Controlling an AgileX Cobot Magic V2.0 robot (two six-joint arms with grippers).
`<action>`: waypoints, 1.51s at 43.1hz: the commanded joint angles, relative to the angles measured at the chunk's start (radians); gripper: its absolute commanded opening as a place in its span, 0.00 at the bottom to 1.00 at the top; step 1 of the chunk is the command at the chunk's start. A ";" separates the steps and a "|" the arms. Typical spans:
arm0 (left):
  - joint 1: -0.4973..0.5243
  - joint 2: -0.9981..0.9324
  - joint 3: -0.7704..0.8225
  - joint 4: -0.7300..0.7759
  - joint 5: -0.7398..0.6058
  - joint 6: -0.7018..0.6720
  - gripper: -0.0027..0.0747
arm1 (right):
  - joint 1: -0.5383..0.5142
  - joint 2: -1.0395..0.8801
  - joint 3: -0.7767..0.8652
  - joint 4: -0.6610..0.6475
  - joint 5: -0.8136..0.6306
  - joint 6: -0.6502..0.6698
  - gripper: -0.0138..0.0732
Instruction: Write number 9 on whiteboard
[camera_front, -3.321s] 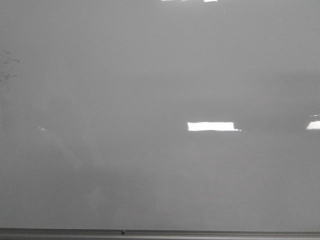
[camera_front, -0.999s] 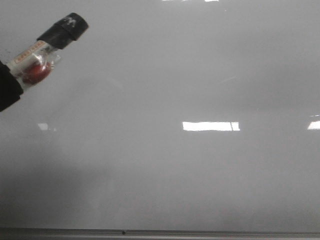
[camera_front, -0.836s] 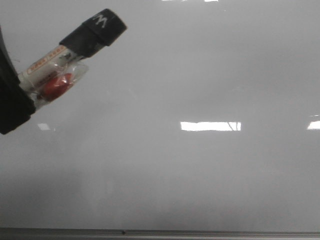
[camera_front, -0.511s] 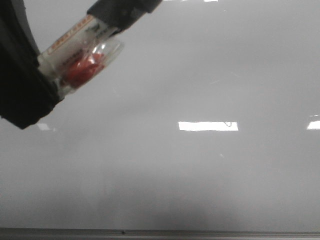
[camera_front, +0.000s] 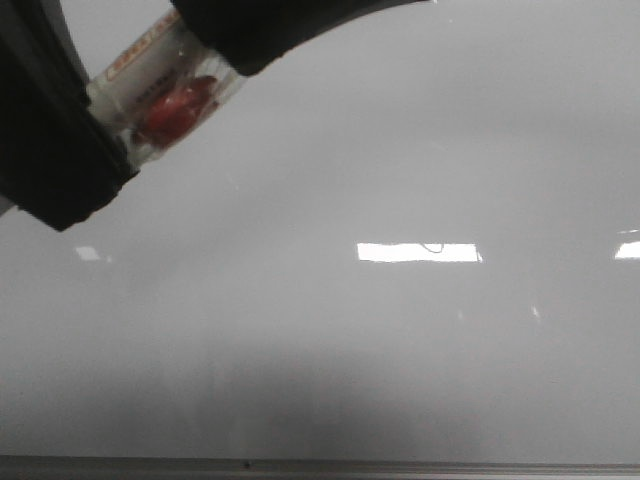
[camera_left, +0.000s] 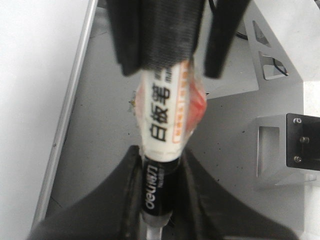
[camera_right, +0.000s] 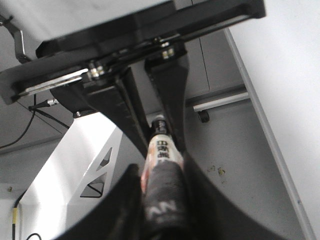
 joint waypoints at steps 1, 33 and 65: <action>-0.008 -0.025 -0.033 -0.056 -0.050 -0.002 0.03 | 0.003 -0.022 -0.033 0.066 0.013 -0.012 0.22; 0.086 -0.209 0.120 -0.058 -0.163 -0.152 0.31 | -0.263 -0.133 0.223 0.145 -0.158 0.038 0.08; 0.093 -0.431 0.310 -0.103 -0.373 -0.152 0.01 | -0.261 0.079 0.080 0.390 -0.641 -0.068 0.08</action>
